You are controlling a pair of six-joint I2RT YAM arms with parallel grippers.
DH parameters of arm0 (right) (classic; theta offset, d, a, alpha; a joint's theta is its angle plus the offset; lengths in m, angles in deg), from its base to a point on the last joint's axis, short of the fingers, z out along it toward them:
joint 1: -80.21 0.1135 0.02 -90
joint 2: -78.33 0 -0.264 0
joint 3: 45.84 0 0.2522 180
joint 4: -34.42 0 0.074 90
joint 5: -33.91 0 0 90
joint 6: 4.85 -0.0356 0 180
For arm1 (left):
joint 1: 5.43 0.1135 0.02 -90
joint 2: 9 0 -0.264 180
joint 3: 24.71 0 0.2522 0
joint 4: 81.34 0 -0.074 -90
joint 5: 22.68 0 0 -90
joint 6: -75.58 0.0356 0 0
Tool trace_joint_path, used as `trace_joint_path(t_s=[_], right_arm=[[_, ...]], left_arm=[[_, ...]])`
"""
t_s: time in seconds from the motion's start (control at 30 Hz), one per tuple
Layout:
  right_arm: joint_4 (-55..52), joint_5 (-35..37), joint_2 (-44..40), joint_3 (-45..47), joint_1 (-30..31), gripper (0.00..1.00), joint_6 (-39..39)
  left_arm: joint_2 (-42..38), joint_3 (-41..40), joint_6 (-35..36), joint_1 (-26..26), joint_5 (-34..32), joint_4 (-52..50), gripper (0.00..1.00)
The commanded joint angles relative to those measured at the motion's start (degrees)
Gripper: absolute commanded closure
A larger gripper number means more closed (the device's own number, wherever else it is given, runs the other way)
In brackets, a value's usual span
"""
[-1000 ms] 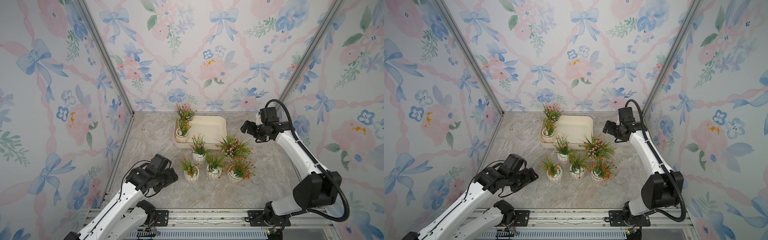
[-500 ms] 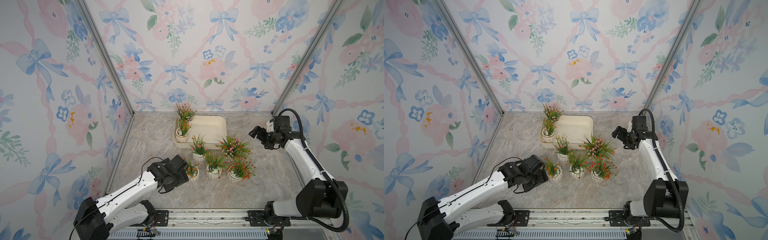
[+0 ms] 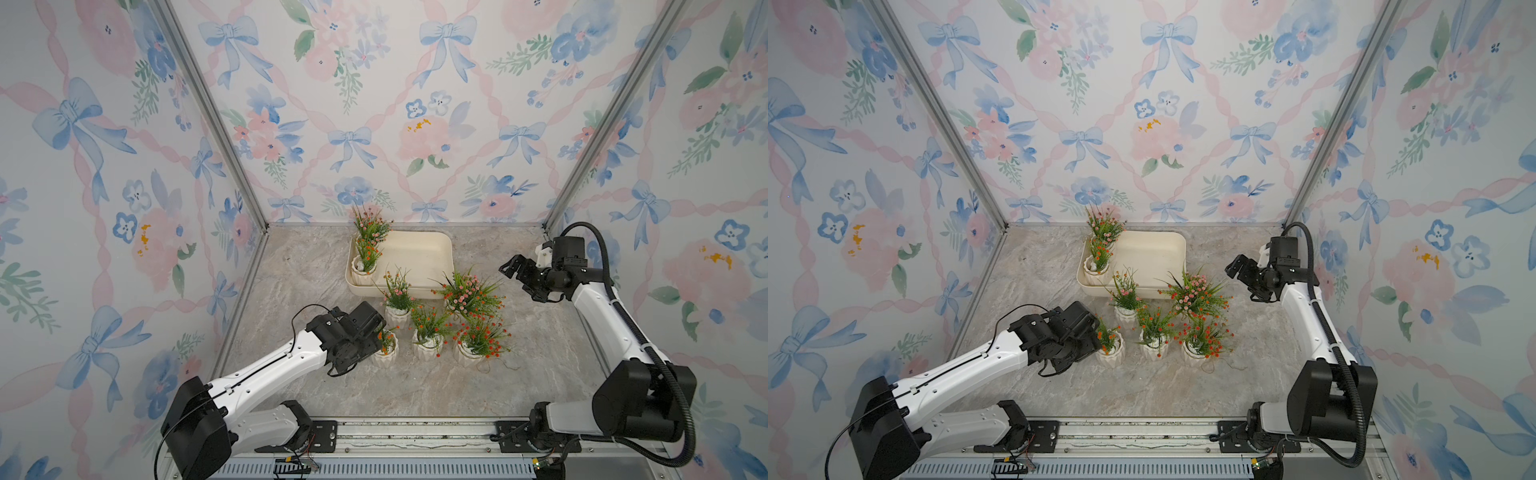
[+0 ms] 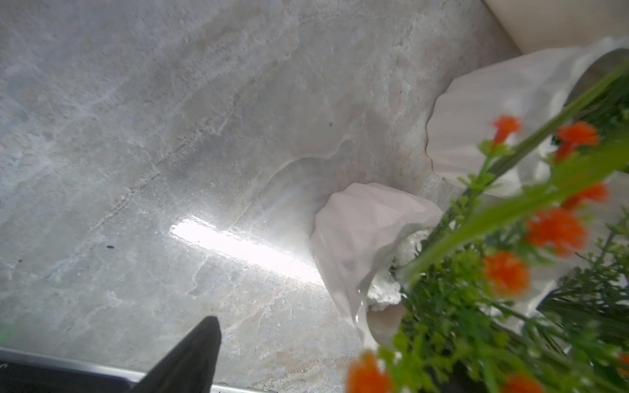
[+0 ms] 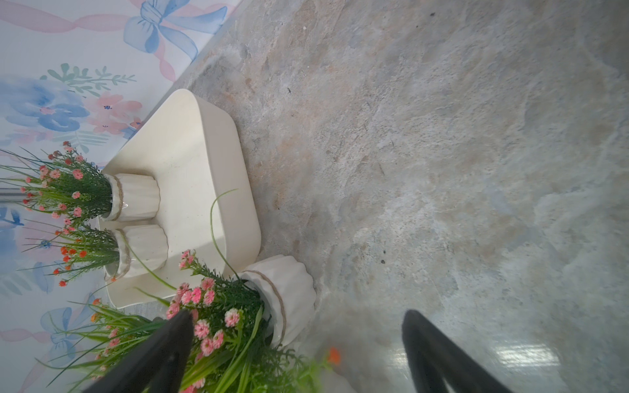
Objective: Put the potted gypsophila into the storage box
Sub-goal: Pick up the baby's breath potted plant from the center of the board.
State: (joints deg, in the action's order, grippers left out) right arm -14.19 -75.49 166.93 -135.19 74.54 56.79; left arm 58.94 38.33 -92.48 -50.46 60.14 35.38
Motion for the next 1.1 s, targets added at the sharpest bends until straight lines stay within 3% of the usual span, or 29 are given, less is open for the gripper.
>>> trace_joint_path(t_s=[0.0, 0.23, 0.33, 0.93, 1.07], right_arm=[[1.01, -1.6, 0.26, 0.62, -0.91, 0.03, -0.29], [2.04, -2.29, 0.08, 1.58, -1.63, 0.03, -0.61], [2.41, -2.46, 0.16, 1.88, -1.78, 0.03, -0.75], [2.82, -2.84, 0.0, 2.29, -2.13, 0.03, -0.84], [2.93, -2.93, 0.0, 2.48, -2.24, 0.03, -0.95]], left_arm=[[1.58, 1.6, 0.54, -0.11, -1.35, -0.65, 0.17], [3.77, 1.71, 1.26, -0.05, -0.91, -0.66, 0.23], [3.69, 1.27, 1.01, -0.03, -1.39, -0.56, 0.34], [8.31, 1.08, 1.94, 0.0, -1.43, 3.35, 0.36], [9.37, 0.82, 2.3, -0.04, -1.18, 3.64, 0.42]])
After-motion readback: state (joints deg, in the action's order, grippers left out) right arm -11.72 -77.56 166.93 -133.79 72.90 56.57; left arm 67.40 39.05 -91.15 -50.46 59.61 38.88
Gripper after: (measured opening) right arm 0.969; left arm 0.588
